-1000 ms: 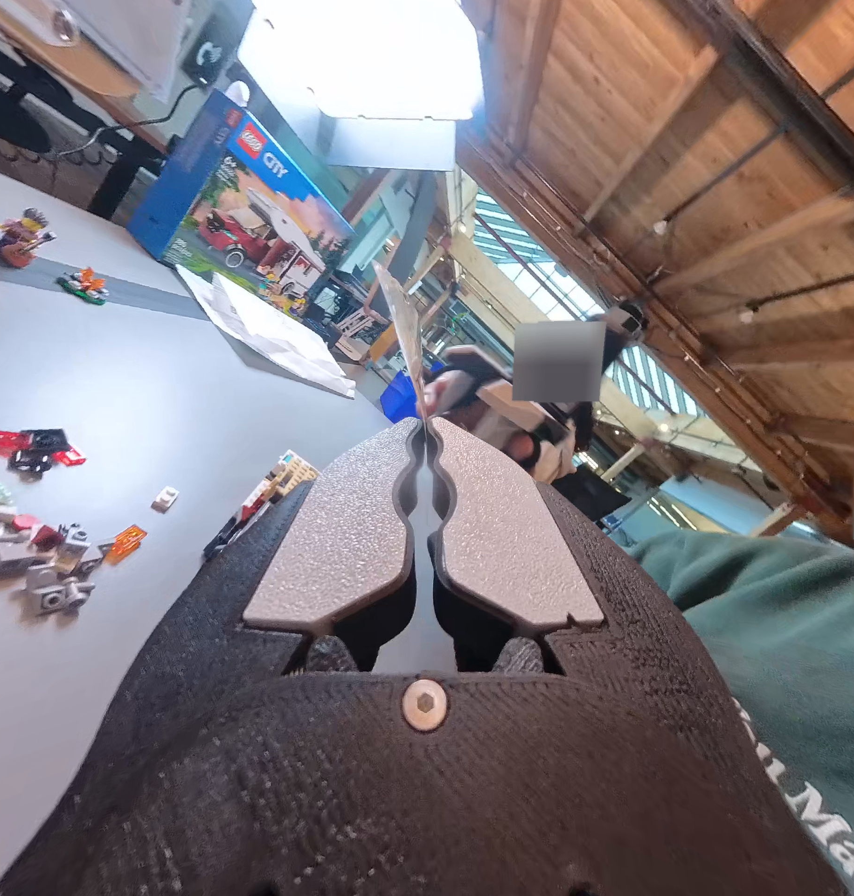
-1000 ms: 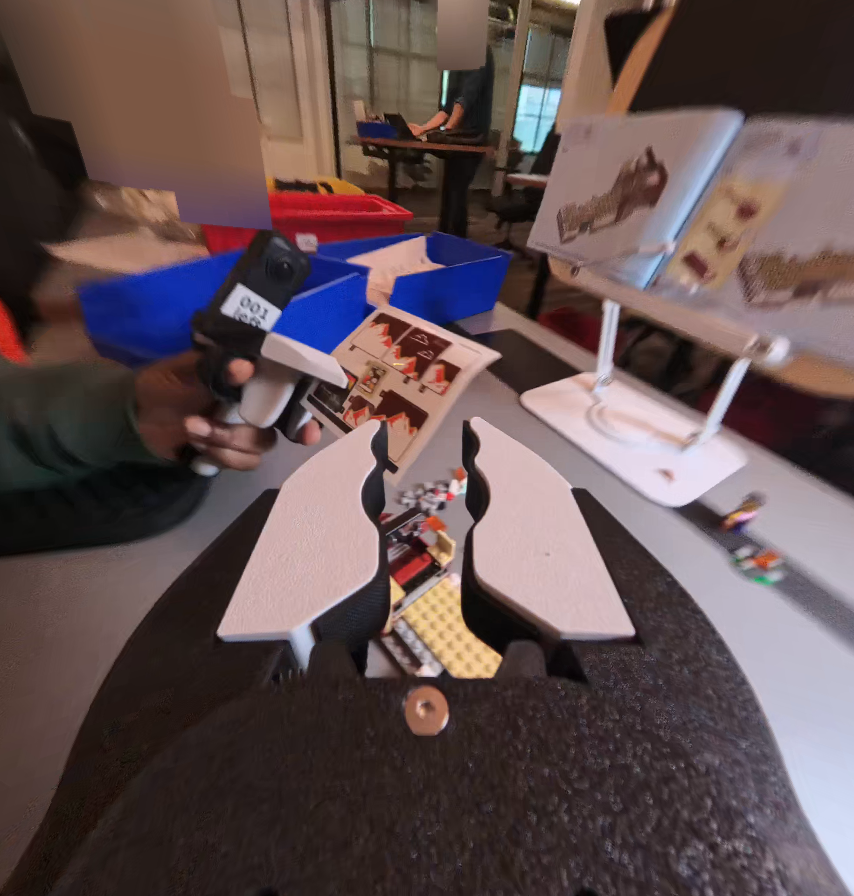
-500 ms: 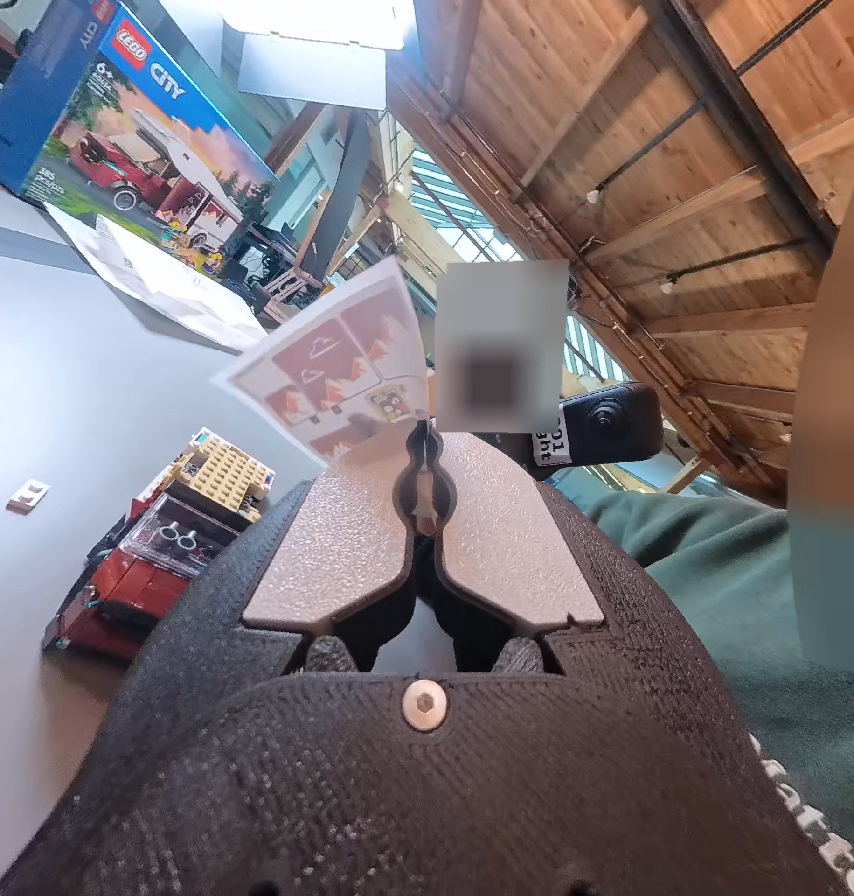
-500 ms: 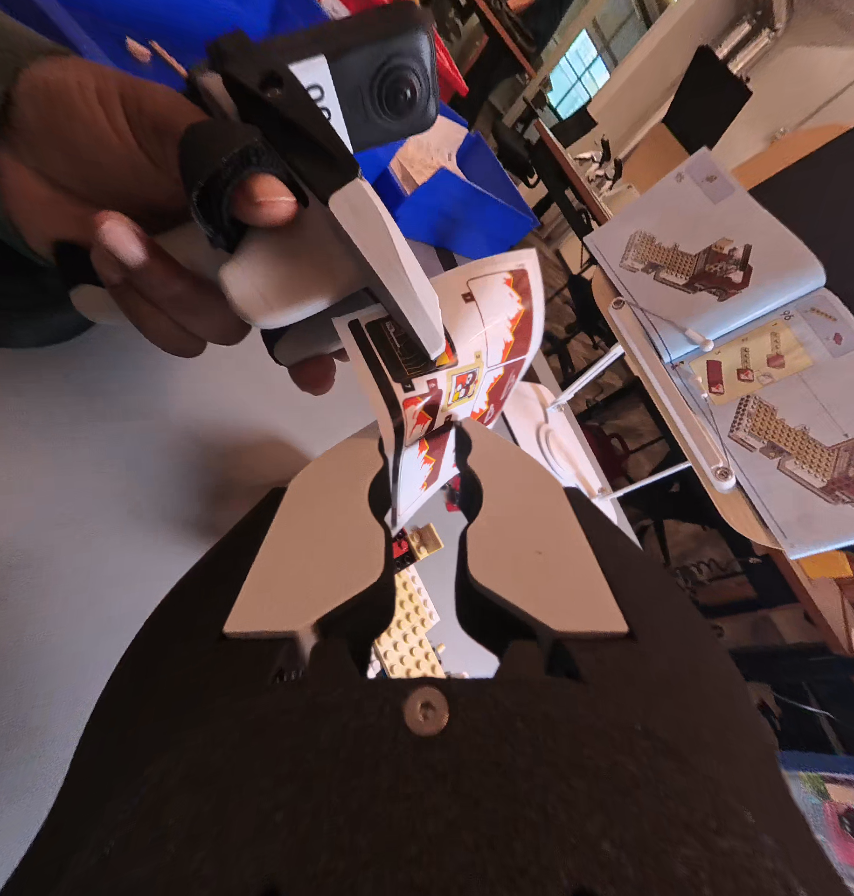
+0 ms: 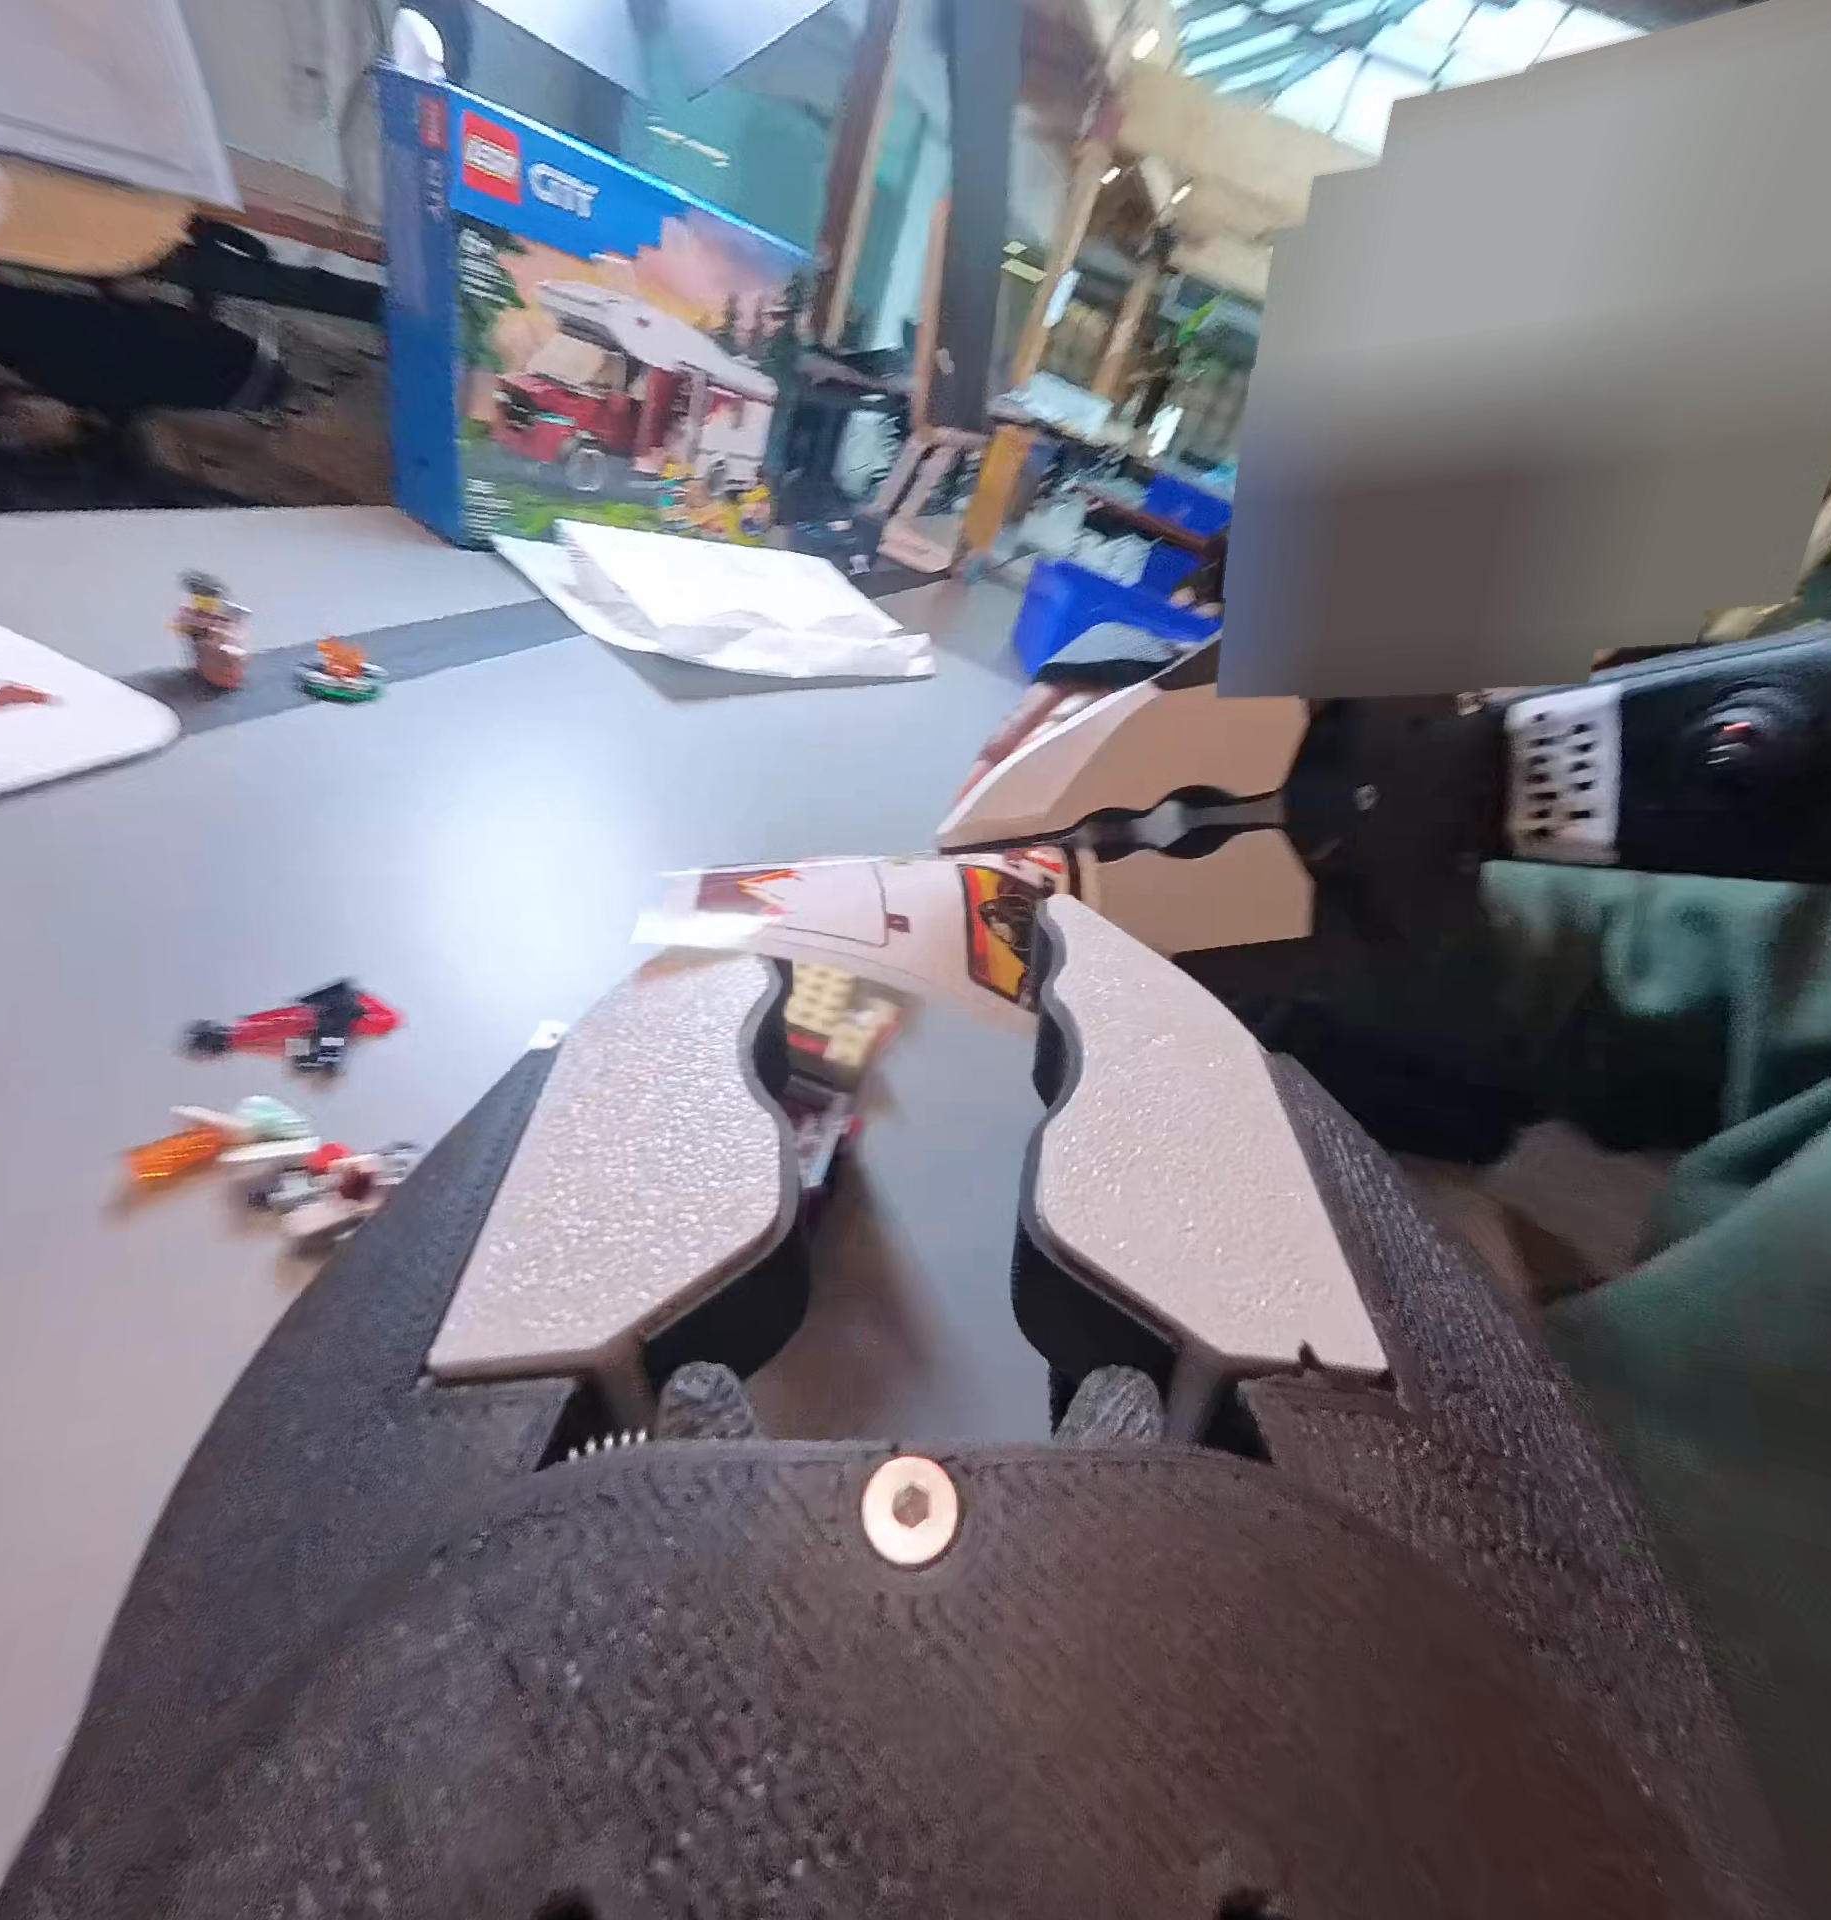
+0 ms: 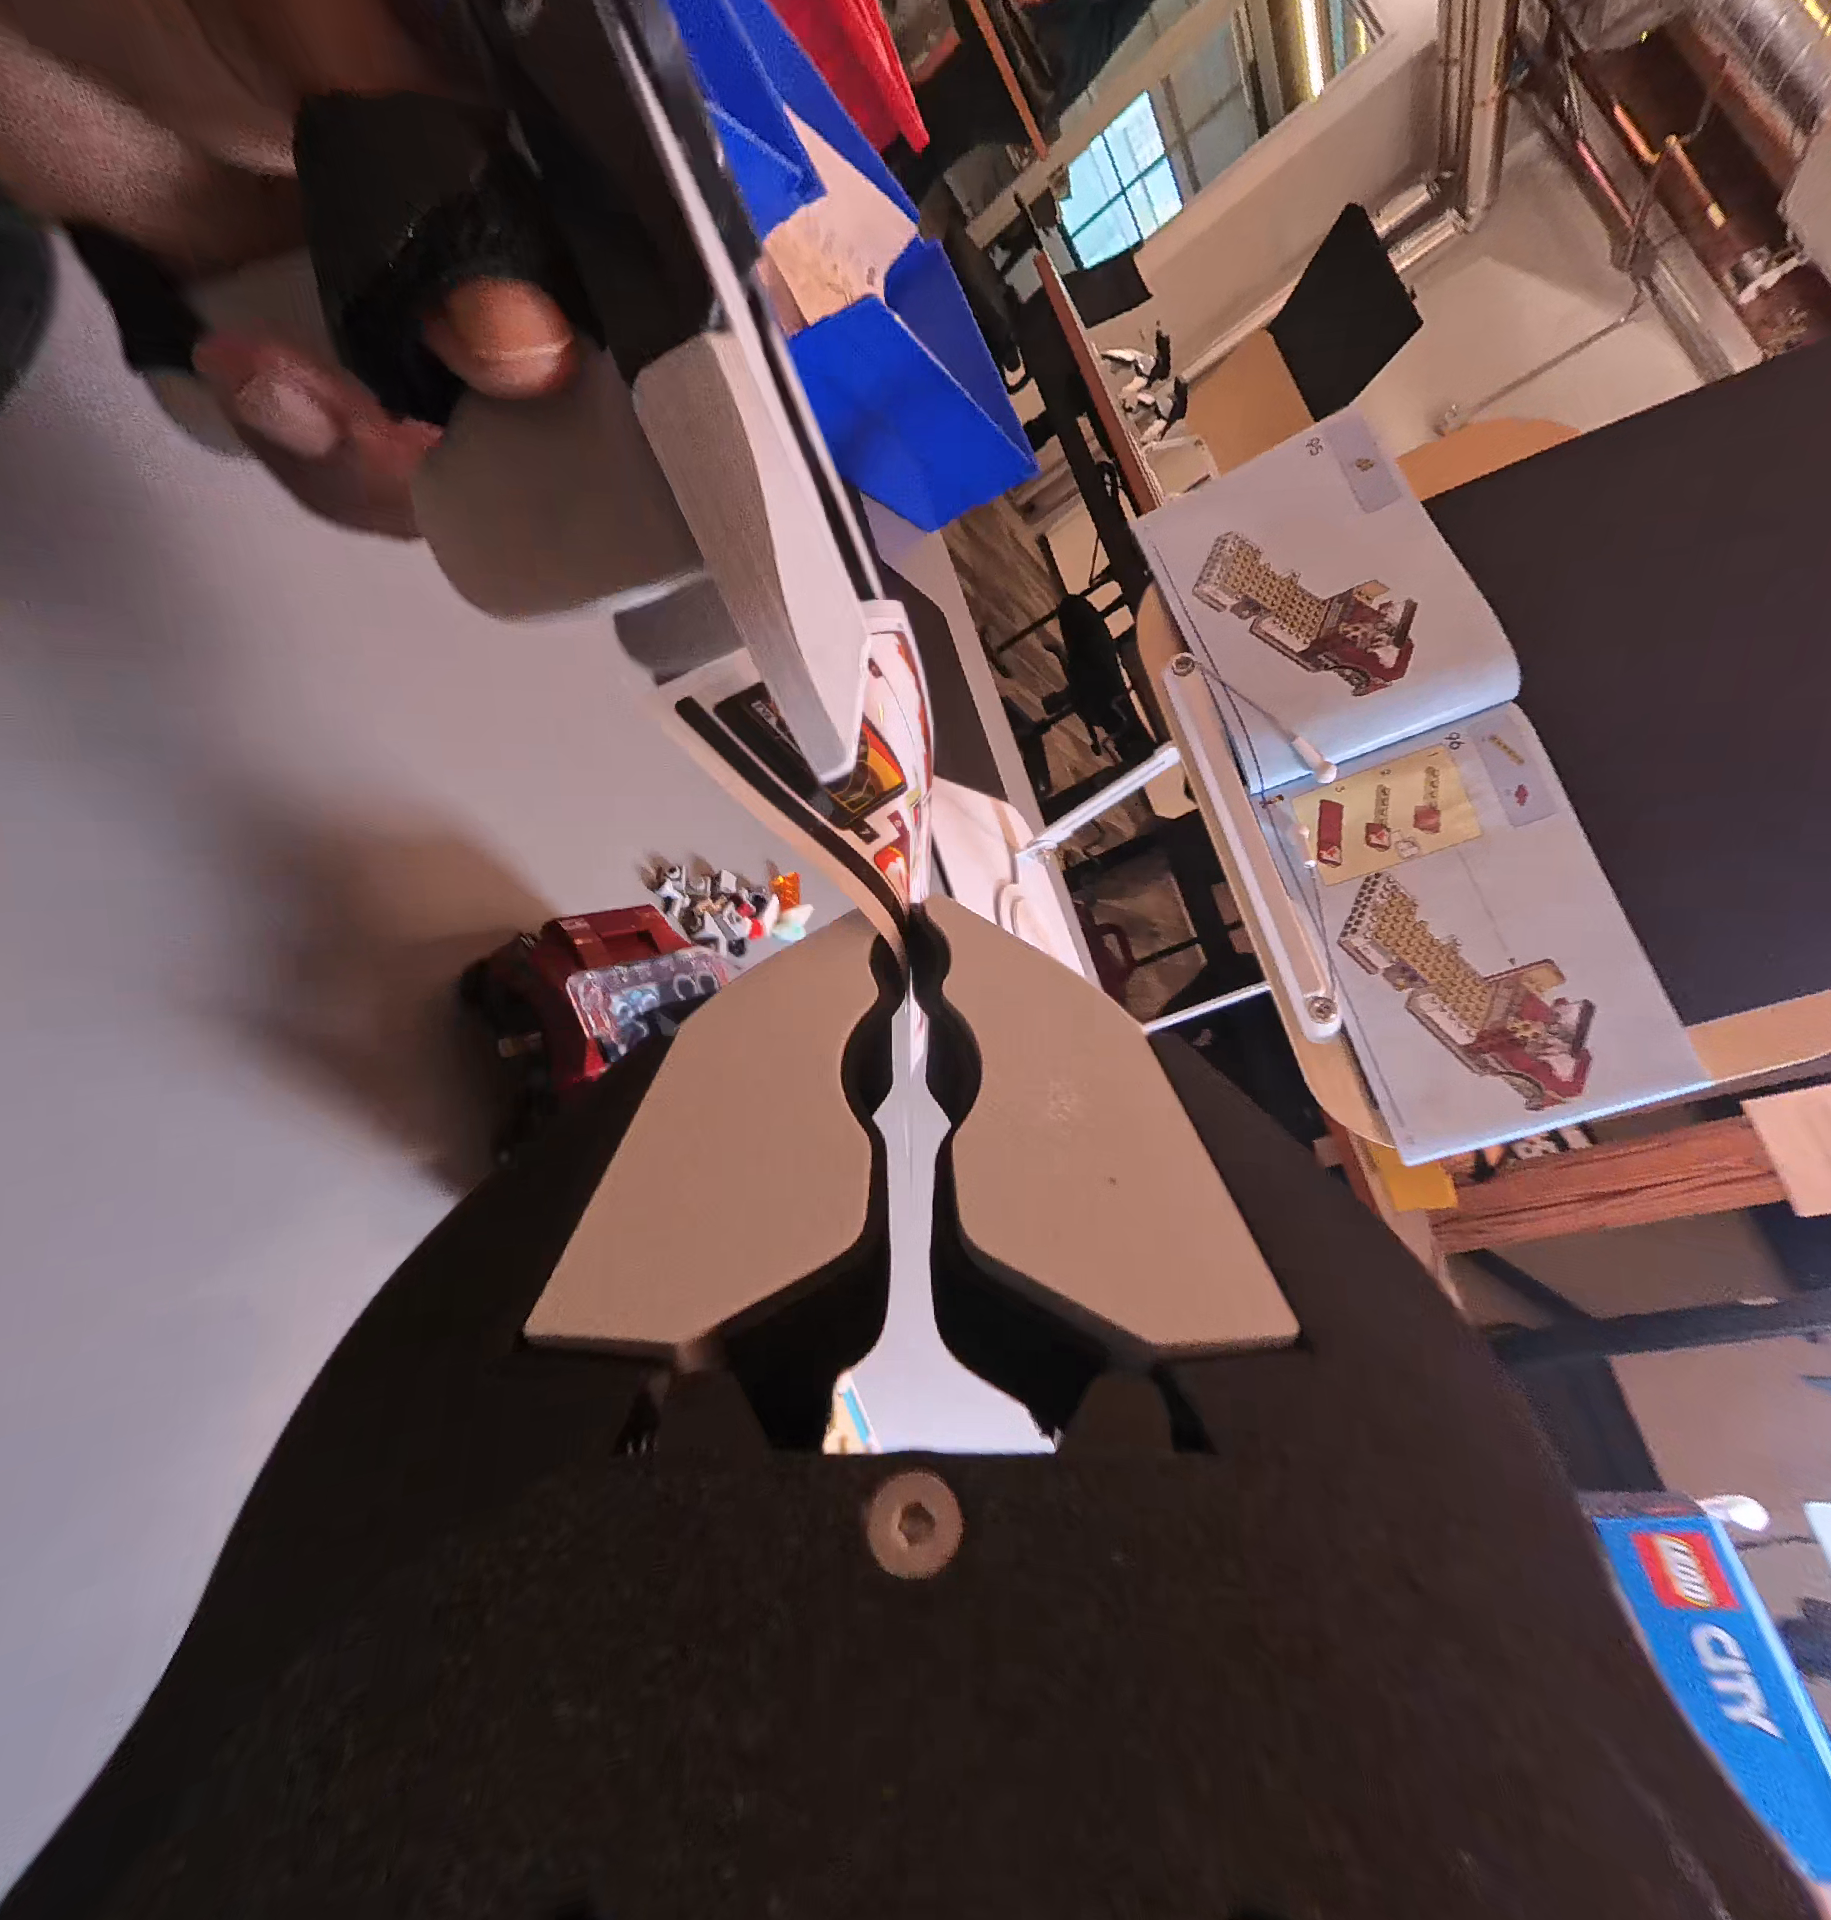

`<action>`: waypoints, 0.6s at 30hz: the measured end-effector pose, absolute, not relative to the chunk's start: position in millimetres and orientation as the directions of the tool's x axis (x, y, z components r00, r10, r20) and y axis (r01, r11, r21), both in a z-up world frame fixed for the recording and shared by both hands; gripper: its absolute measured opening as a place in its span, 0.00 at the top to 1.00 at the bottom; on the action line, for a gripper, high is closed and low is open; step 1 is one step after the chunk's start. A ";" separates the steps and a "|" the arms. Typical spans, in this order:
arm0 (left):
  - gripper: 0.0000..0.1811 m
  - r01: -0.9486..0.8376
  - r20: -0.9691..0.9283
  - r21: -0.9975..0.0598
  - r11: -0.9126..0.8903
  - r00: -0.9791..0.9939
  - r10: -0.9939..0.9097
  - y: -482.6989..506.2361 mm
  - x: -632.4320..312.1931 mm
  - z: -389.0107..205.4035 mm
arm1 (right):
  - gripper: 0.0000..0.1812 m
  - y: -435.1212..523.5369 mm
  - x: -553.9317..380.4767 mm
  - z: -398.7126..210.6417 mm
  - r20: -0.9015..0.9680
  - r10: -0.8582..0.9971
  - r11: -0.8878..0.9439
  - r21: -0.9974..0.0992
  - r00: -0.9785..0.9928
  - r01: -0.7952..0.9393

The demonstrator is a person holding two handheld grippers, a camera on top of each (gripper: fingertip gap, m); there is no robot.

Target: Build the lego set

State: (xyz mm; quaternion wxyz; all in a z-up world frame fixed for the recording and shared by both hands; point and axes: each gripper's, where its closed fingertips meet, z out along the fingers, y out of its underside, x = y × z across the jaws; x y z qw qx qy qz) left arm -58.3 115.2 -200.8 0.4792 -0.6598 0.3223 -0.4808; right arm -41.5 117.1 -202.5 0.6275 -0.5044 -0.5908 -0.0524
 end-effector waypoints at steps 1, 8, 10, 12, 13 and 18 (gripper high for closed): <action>0.73 0.006 0.270 -0.957 -0.289 0.375 -0.887 120.3 -62.7 -201.3 | 1.00 118.8 -39.3 -203.4 0.809 0.513 0.487 -0.550 0.287 0.678; 0.68 -0.290 -0.095 -0.957 -0.026 0.395 -0.914 114.7 -74.2 -197.5 | 1.00 117.9 -32.5 -221.0 0.852 0.498 0.521 -0.443 0.162 0.729; 0.69 -0.363 -0.108 -0.932 -0.012 0.308 -0.945 100.3 -65.8 -209.2 | 1.00 109.0 -41.1 -224.5 0.865 0.488 0.569 -0.417 0.118 0.709; 0.72 -0.371 -0.050 -0.928 -0.044 0.239 -0.970 89.0 -61.1 -215.1 | 1.00 99.3 -48.9 -227.7 0.888 0.455 0.628 -0.375 0.068 0.682; 0.73 -0.371 -0.005 -0.926 -0.073 0.207 -0.978 84.3 -60.7 -217.4 | 1.00 95.2 -51.5 -229.1 0.897 0.439 0.652 -0.357 0.051 0.669; 0.75 -0.460 -0.017 -0.887 -0.048 0.138 -0.990 73.4 -63.2 -235.0 | 1.00 81.0 -56.3 -231.7 0.893 0.447 0.694 -0.379 0.045 0.612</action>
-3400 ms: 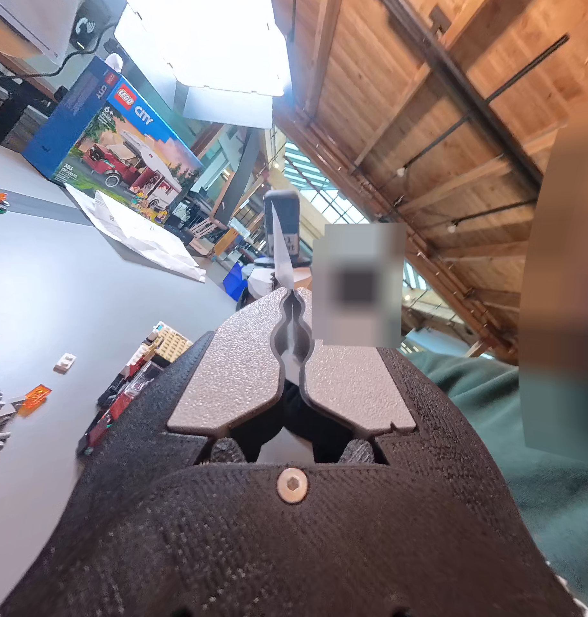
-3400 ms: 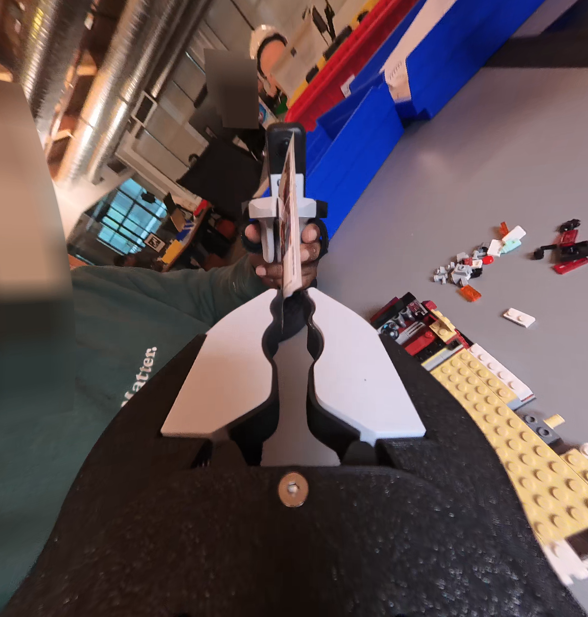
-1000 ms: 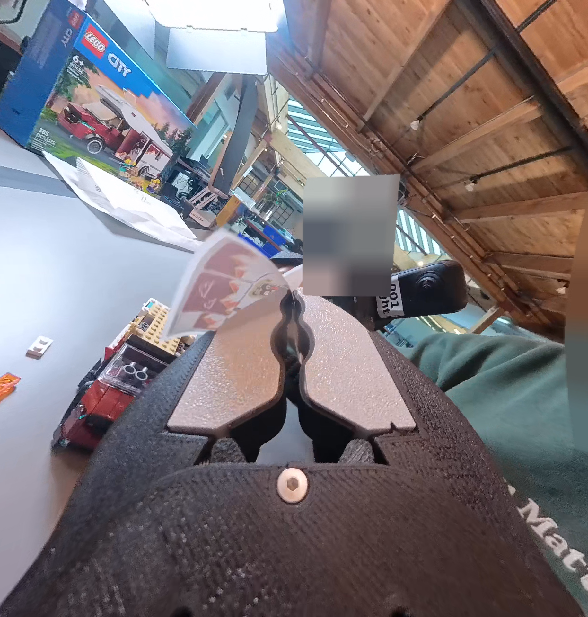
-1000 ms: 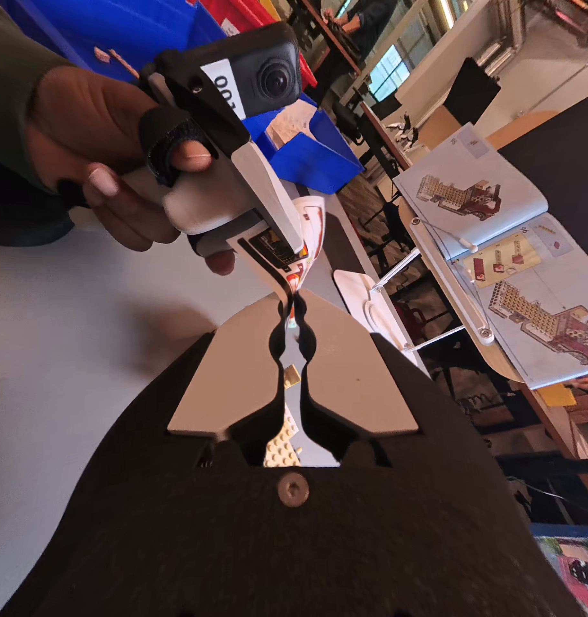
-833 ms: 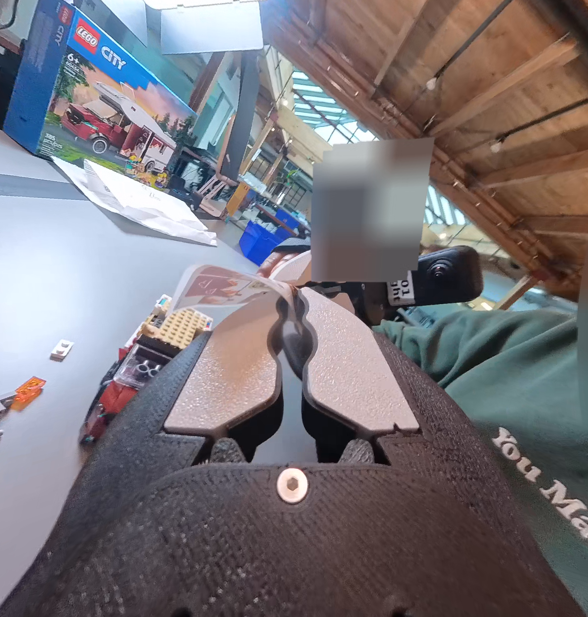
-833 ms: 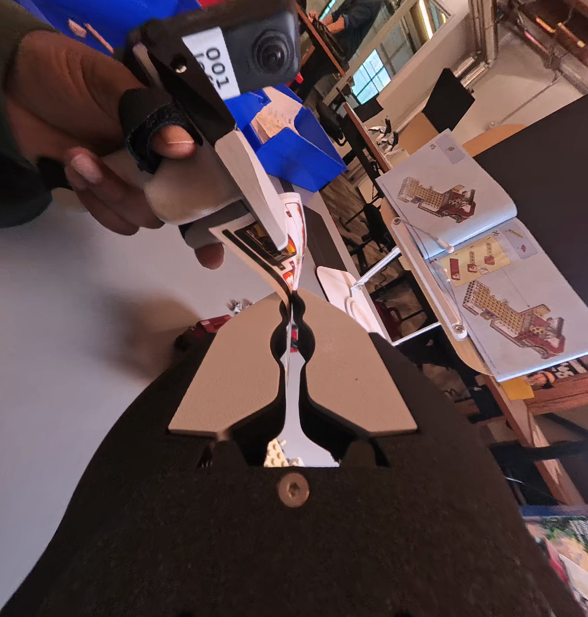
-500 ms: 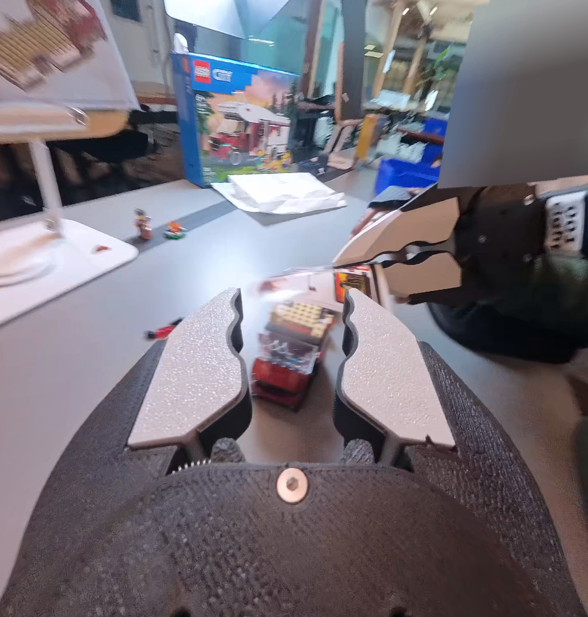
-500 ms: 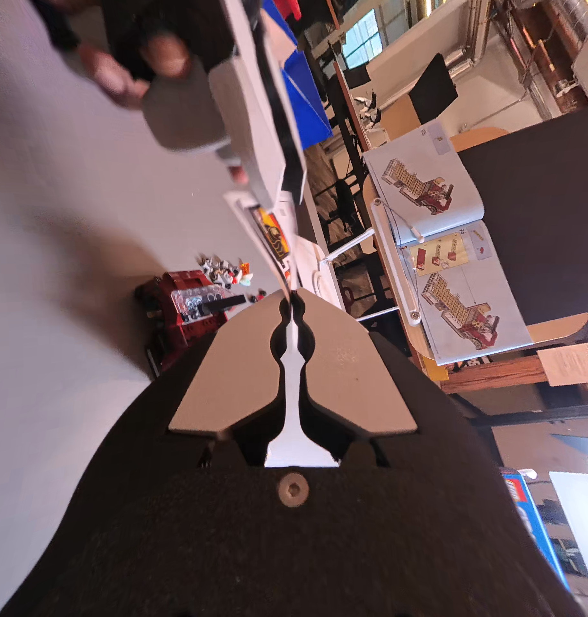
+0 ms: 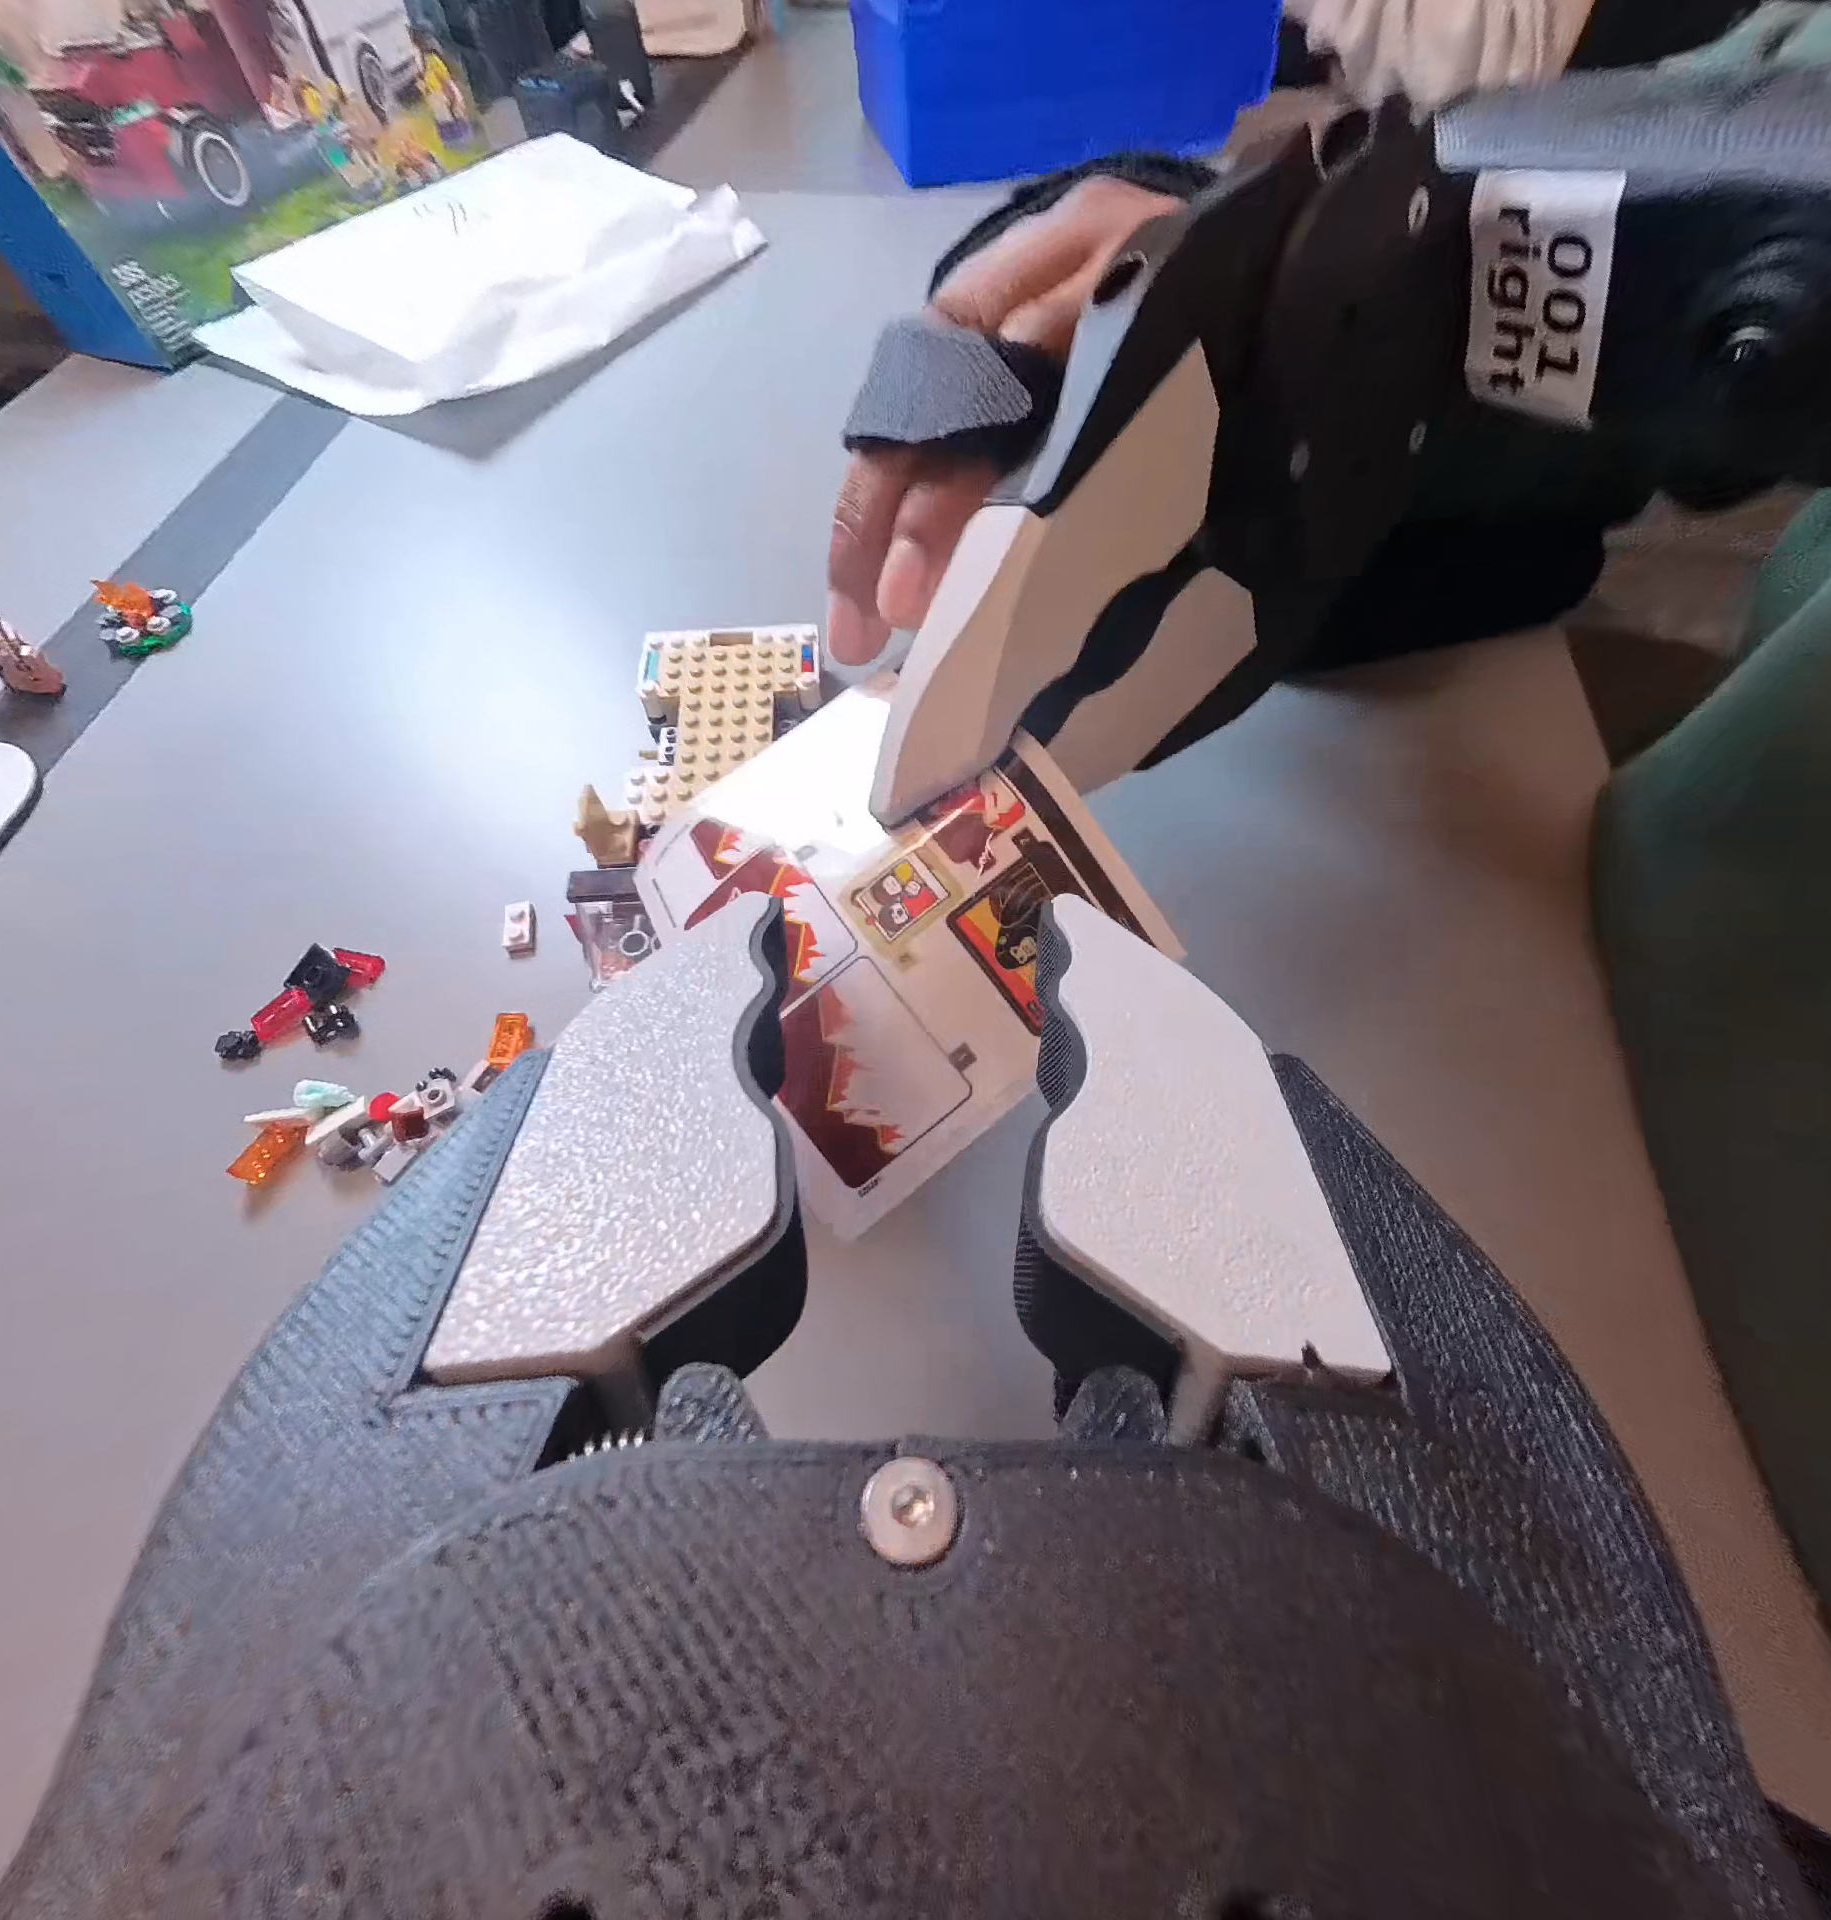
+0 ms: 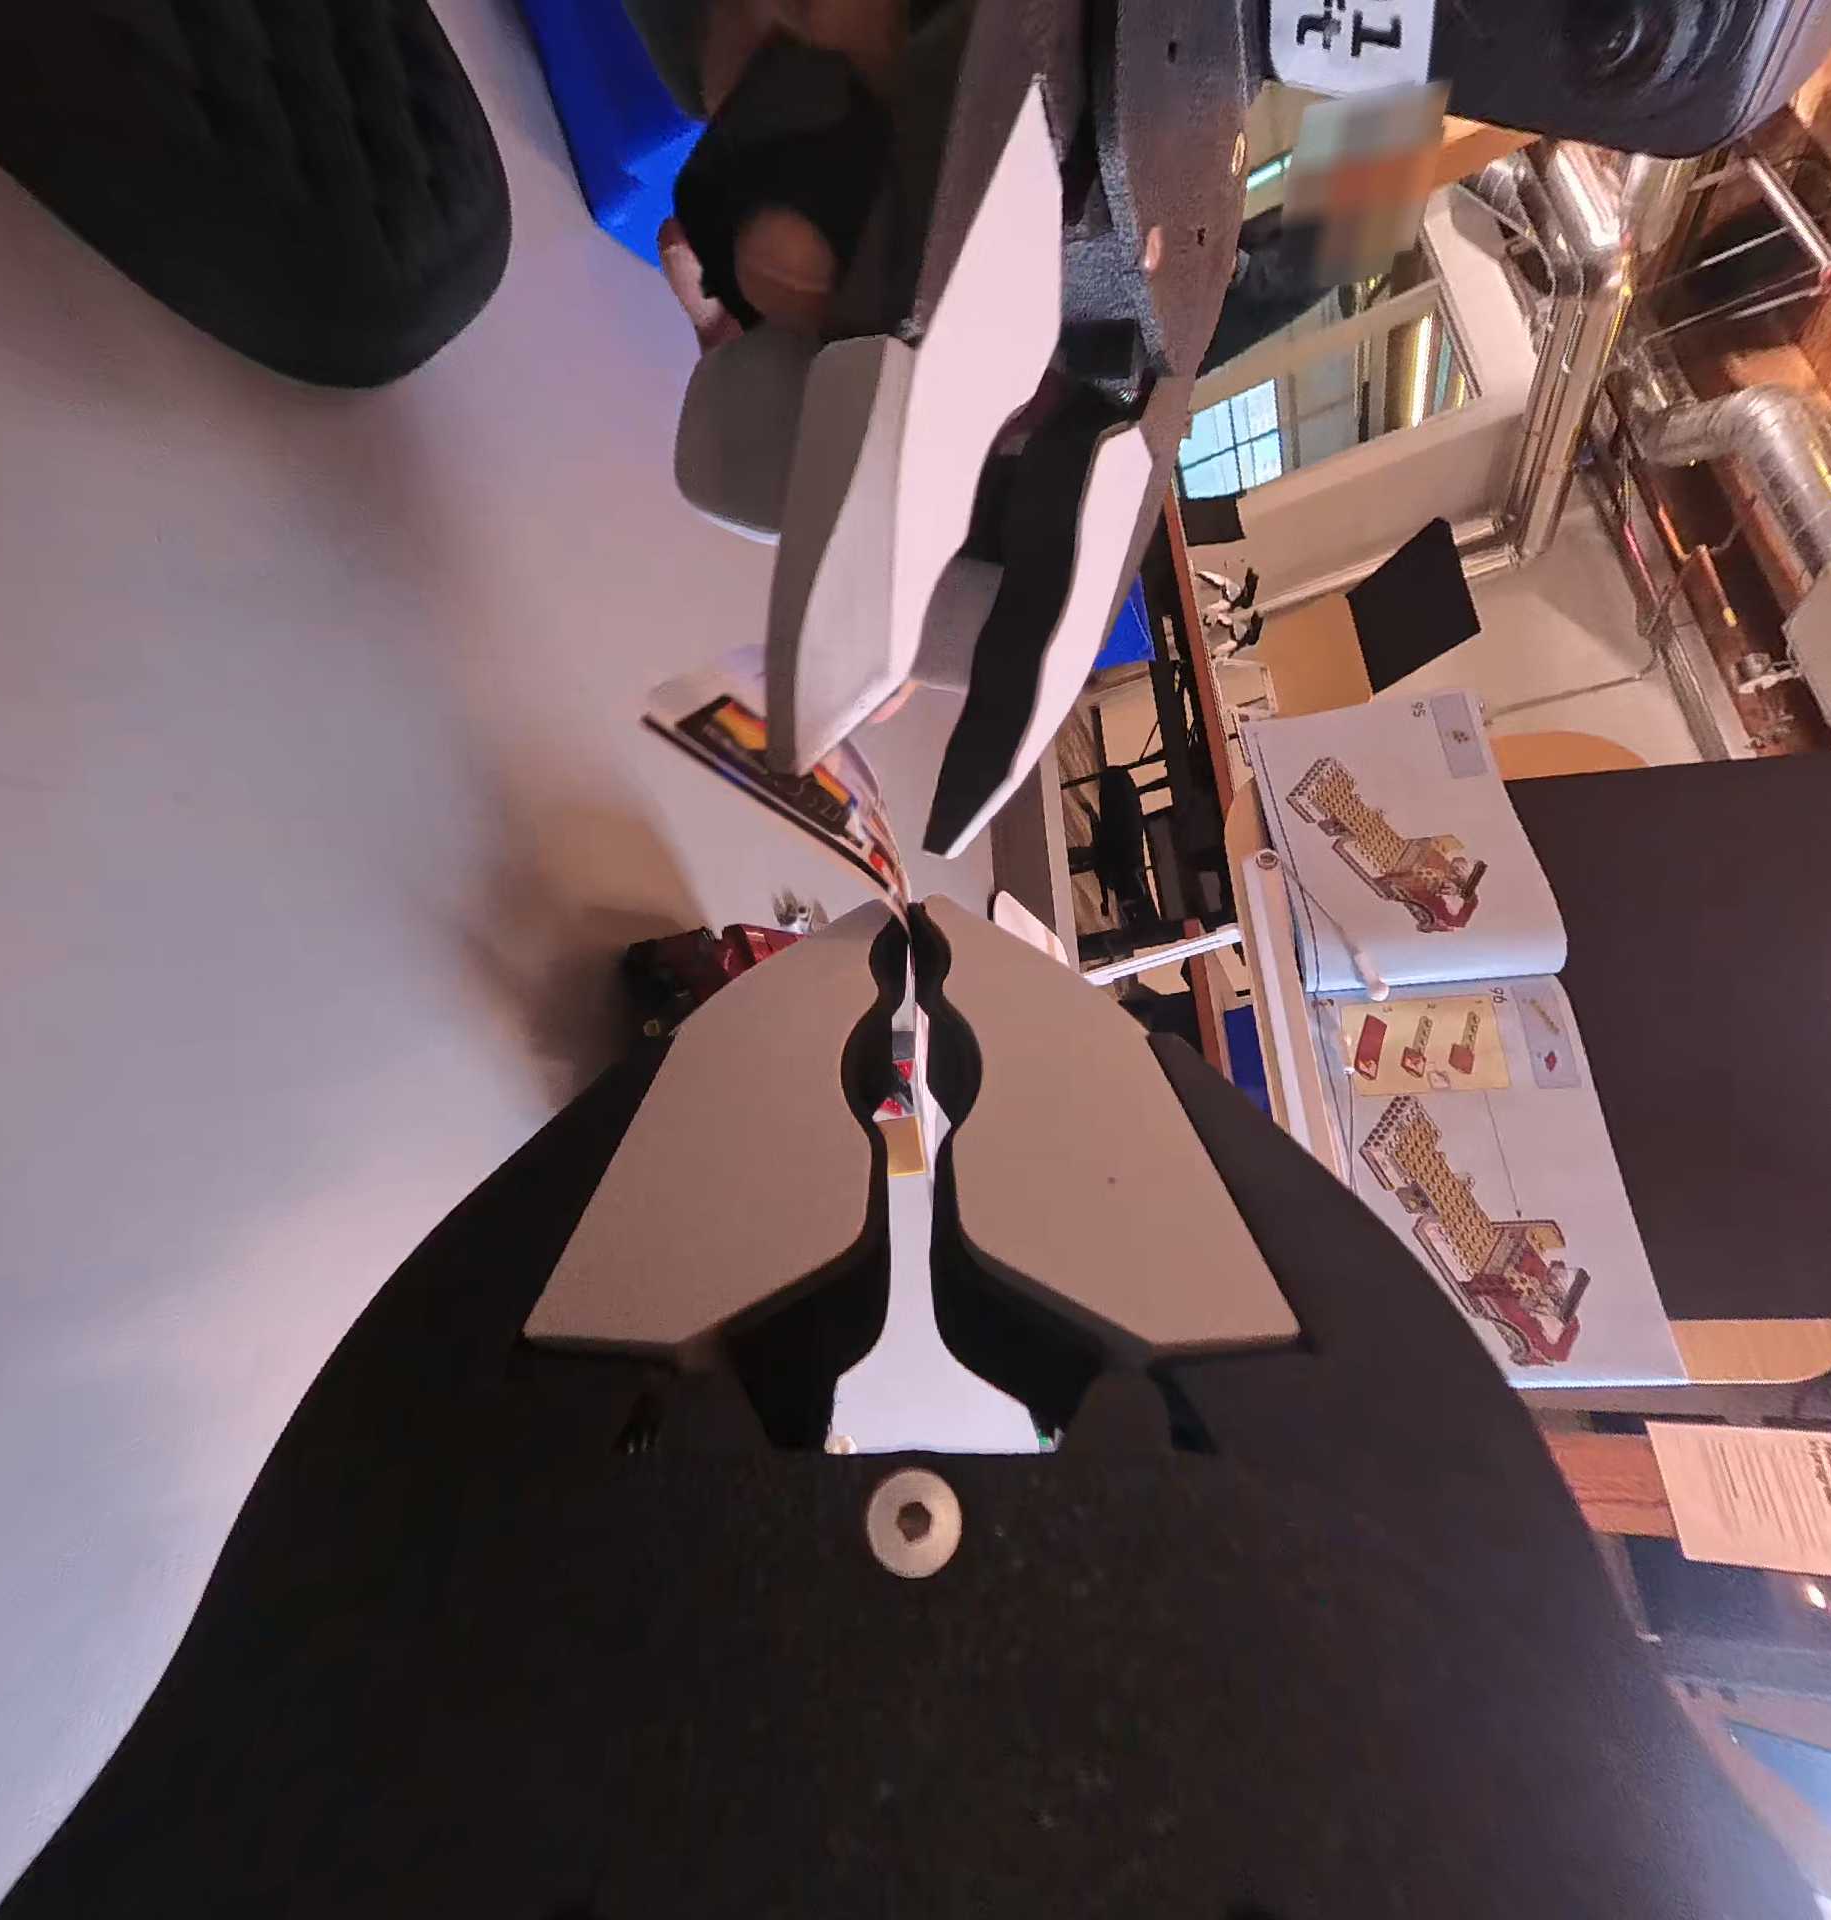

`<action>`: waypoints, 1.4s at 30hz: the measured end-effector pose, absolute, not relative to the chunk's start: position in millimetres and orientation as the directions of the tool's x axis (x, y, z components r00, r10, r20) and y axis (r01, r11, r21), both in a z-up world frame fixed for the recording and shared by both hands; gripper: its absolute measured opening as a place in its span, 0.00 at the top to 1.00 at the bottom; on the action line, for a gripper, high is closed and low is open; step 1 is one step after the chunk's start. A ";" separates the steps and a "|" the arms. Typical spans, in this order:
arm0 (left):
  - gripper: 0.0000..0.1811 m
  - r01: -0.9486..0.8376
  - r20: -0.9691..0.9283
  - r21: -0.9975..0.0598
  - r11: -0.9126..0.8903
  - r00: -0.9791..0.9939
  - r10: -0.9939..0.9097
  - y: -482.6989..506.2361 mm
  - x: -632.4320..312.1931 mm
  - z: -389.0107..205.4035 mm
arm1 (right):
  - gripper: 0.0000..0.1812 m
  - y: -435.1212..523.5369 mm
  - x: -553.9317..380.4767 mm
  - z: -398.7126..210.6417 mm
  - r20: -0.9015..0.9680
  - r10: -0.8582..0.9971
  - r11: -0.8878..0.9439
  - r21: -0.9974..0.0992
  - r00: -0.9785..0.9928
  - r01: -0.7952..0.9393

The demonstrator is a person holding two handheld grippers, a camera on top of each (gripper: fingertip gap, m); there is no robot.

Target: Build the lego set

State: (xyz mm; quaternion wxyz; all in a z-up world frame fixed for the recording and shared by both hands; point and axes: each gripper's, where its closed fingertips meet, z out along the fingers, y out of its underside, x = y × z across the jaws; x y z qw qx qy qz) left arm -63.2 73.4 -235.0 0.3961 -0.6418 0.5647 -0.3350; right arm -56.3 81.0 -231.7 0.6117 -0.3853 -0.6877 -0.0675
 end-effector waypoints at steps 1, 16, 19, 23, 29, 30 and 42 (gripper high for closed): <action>0.75 -0.472 -0.030 -0.881 -0.034 0.128 -0.991 71.1 -61.8 -237.2 | 1.00 80.4 -56.5 -231.6 0.893 0.449 0.696 -0.381 0.046 0.609; 0.94 -0.477 -0.210 -0.872 0.107 0.169 -0.963 74.0 -55.9 -229.6 | 1.00 77.5 -59.7 -229.5 0.751 0.641 0.597 -0.618 0.160 0.511; 0.95 -0.485 -0.252 -0.863 0.142 0.170 -0.953 74.1 -56.1 -228.1 | 1.00 76.9 -58.9 -228.4 0.682 0.710 0.549 -0.693 0.176 0.467; 0.97 -0.530 -0.326 -0.828 0.184 0.190 -0.926 80.4 -59.7 -231.9 | 0.99 79.5 -54.2 -231.8 0.624 0.764 0.496 -0.729 0.162 0.471; 0.99 -0.597 -0.413 -0.772 0.216 0.214 -0.885 89.3 -63.1 -238.0 | 0.87 69.5 -48.4 -217.5 0.438 0.887 0.331 -0.826 0.148 0.457; 0.99 -0.600 -0.417 -0.769 0.220 0.212 -0.884 88.8 -62.5 -238.3 | 0.87 67.1 -50.7 -216.0 0.430 0.891 0.326 -0.827 0.144 0.458; 1.00 -0.739 -0.645 -0.562 0.371 0.111 -0.756 84.4 -61.4 -243.7 | 0.98 70.9 -56.3 -229.0 0.502 0.861 0.353 -0.702 0.080 0.619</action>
